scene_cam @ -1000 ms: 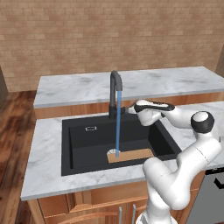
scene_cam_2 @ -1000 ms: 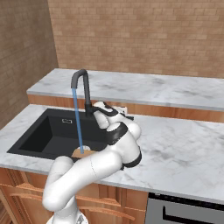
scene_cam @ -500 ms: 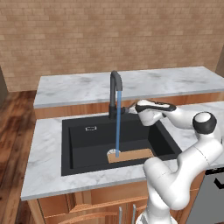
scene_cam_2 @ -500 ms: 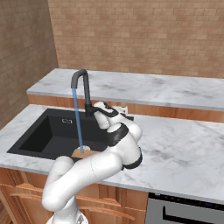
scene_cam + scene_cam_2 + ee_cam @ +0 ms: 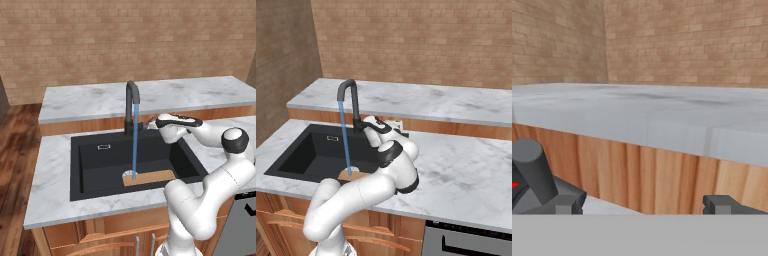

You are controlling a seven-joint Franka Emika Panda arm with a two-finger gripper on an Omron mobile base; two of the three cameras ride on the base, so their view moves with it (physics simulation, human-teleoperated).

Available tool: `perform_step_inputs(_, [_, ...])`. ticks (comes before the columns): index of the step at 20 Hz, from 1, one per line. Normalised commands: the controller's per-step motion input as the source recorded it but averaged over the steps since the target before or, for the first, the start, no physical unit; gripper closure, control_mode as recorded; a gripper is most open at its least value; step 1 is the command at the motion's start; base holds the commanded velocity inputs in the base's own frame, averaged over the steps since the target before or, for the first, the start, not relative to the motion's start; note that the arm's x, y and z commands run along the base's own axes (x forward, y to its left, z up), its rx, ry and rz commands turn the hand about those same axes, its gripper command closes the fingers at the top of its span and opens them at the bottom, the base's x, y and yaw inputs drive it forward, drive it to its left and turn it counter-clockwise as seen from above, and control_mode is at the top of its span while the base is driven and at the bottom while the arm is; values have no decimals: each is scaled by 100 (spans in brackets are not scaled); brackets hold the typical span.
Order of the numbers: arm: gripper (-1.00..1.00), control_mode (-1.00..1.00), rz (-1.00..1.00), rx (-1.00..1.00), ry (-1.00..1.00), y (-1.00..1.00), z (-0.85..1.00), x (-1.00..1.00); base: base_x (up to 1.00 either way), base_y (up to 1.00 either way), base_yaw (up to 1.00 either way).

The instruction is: Turn on the sink faucet with hot water and rinse the cutting board for ten seconds, then turn off the faucet. Push the cutting board to reach the water if necessary.

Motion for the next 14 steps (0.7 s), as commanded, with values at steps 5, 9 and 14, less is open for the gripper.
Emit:
perform_step_inputs(5, [-100, -100, 0, 0, 0, 4, 22, 2, 0, 0, 0])
perform_step_inputs(9, [-100, -100, 0, 0, 0, 7, 24, 8, 0, 0, 0])
perform_step_inputs(14, [-100, -100, 0, 0, 0, 25, 23, 11, 0, 0, 0])
